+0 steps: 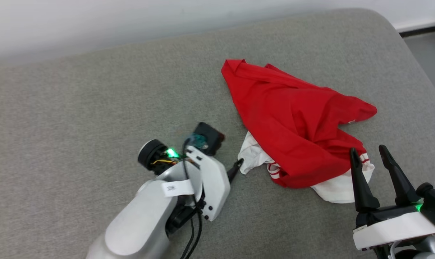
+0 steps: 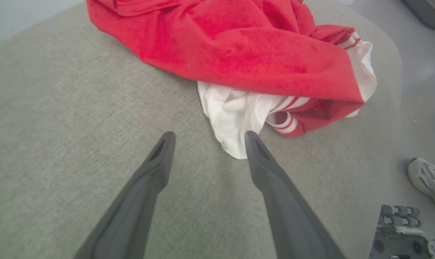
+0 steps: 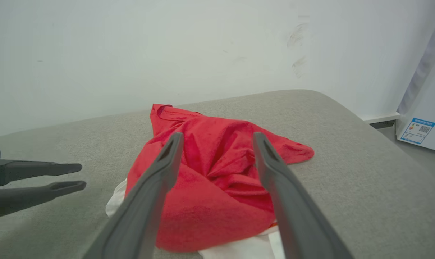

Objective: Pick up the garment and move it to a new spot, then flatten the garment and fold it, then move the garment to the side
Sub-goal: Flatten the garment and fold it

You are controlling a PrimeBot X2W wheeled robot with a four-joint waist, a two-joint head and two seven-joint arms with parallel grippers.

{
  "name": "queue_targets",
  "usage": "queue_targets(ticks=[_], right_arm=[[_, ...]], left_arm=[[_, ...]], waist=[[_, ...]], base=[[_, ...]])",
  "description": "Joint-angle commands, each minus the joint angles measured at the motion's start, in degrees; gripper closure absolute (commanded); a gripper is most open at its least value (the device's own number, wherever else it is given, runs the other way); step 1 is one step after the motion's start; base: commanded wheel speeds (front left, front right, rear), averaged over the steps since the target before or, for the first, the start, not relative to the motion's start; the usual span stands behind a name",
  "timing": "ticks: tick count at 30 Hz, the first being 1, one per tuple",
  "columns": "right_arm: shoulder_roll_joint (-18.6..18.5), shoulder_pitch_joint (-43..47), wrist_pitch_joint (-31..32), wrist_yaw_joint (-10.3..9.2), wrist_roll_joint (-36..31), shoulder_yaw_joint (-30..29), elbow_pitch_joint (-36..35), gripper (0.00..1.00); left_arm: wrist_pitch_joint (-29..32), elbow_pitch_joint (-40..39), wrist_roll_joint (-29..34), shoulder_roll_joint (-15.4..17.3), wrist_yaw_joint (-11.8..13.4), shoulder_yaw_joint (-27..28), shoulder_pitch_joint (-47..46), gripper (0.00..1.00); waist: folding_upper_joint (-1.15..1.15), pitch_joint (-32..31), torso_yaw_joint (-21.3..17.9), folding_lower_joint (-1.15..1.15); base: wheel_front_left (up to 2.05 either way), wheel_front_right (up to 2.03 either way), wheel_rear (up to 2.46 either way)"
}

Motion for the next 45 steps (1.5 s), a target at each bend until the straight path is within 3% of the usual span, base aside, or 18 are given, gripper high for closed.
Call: queue_targets(ticks=[1,4,6,17,18,19,31,39,45], right_arm=[[0.1,-1.1,-0.9,-0.06,0.8,0.3,0.4,0.00],[0.1,-2.0,-1.9,-0.06,1.3,0.8,1.2,0.00],[0.1,-2.9,-3.3,-0.06,1.9,1.5,2.4,0.00],[0.1,-4.4,-5.7,-0.06,3.0,1.8,4.8,0.00],[0.1,-4.4,-5.8,-0.06,3.0,1.7,4.9,0.00],[0.1,-4.4,-6.0,-0.06,3.0,1.6,5.0,0.00],[0.1,-3.4,-4.8,-0.06,2.2,-0.7,5.8,0.00],[0.1,-2.4,-3.0,-0.06,1.3,-2.4,5.2,0.00],[0.1,-1.5,-1.4,-0.05,0.6,-3.5,4.0,0.00]], left_arm=[[1.9,0.6,-0.4,0.3,-0.5,-2.0,-2.4,0.00],[3.7,1.6,-0.8,0.5,-0.7,-6.1,-5.7,0.00],[5.4,3.2,-2.4,1.3,-0.8,-12.5,-9.7,0.00],[13.6,12.5,-11.0,4.9,-0.8,-28.2,-15.6,0.03],[13.6,12.7,-11.9,5.2,-0.8,-29.1,-15.9,0.55],[12.8,12.9,-12.3,5.5,-0.9,-29.8,-16.5,1.00],[-0.2,8.4,-12.7,7.4,0.3,-27.8,-19.1,1.00],[-5.5,1.8,-12.2,12.6,6.8,-24.7,-14.3,1.00],[-8.2,-4.4,-14.3,18.3,12.8,-20.6,-8.7,1.00]], waist=[[0.00,2.5,-1.8,0.00],[0.00,4.1,-2.7,0.00],[0.00,6.0,-3.8,0.00],[0.00,8.1,-4.9,0.00],[0.00,8.1,-4.9,0.00],[0.00,8.1,-4.8,0.00],[0.00,3.9,-0.5,0.00],[0.00,-0.2,4.0,0.00],[0.00,-1.9,7.3,0.00]], base=[[0.00,0.00,0.00],[0.00,0.00,0.00],[0.00,0.00,0.00],[0.00,0.00,0.00],[0.00,0.00,0.00],[0.00,0.00,0.00],[0.00,0.00,0.00],[0.00,0.00,0.00],[0.00,0.00,0.00]])
